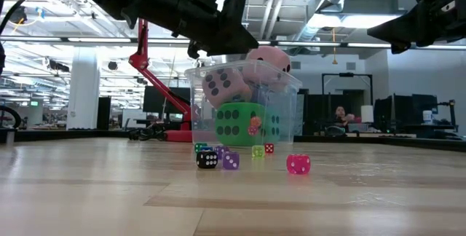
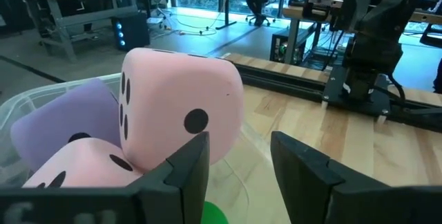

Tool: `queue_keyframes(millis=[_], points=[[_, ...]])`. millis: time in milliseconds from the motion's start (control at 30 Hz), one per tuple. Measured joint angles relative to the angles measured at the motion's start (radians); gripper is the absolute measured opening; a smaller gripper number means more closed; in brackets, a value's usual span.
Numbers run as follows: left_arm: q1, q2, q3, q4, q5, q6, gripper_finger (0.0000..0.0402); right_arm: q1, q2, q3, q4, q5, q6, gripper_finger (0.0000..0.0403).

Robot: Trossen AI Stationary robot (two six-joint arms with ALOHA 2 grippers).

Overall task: Pick & Place Dice
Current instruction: Put the small green dice into the transparent bin

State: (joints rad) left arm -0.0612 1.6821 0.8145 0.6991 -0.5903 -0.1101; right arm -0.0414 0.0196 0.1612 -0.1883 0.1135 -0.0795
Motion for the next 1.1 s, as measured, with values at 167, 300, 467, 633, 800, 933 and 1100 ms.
queue_keyframes(millis=[167, 300, 467, 633, 800, 933, 1100], points=[[-0.006, 0.0, 0.0, 0.001, 0.001, 0.001, 0.0144, 0.0, 0.0, 0.0, 0.0, 0.0, 0.0, 0.0008], [-0.016, 0.0, 0.0, 0.001, 0.003, 0.001, 0.0144, 0.0, 0.0, 0.0, 0.0, 0.0, 0.0, 0.0008], [-0.025, 0.0, 0.0, 0.028, 0.002, 0.001, 0.0144, 0.0, 0.0, 0.0, 0.0, 0.0, 0.0, 0.0008], [-0.038, 0.0, 0.0, 0.081, 0.002, 0.001, 0.0144, 0.0, 0.0, 0.0, 0.0, 0.0, 0.0, 0.0008], [-0.066, 0.0, 0.0, 0.089, -0.001, 0.039, 0.0144, 0.0, 0.0, 0.0, 0.0, 0.0, 0.0, 0.0008], [-0.096, 0.0, 0.0, 0.095, -0.001, 0.104, 0.0144, 0.0, 0.0, 0.0, 0.0, 0.0, 0.0, 0.0008], [-0.136, 0.0, 0.0, 0.13, -0.001, 0.18, 0.0144, 0.0, 0.0, 0.0, 0.0, 0.0, 0.0, 0.0008]])
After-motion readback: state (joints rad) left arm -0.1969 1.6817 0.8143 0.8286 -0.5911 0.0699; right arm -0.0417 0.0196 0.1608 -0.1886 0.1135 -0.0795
